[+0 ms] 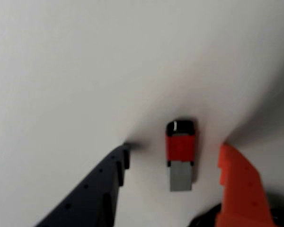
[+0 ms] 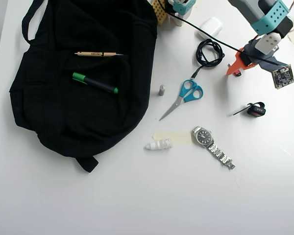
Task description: Put the usb stick into the black bag
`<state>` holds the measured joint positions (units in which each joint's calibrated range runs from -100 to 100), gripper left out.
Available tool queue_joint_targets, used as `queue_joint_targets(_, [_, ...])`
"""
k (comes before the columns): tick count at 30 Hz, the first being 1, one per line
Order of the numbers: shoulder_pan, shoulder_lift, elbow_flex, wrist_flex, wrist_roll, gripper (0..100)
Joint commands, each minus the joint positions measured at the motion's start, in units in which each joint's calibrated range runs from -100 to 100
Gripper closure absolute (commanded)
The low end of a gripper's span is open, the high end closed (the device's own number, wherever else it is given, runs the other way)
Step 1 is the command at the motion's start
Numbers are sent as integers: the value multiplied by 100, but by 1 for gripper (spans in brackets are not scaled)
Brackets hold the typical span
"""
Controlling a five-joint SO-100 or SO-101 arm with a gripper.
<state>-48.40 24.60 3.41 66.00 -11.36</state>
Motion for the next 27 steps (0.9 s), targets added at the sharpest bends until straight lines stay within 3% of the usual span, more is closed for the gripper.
queue_joint_targets(1, [31,-21,-72,-28,-18,75])
queue_joint_targets(27, [1,245,-117,187,-13,76])
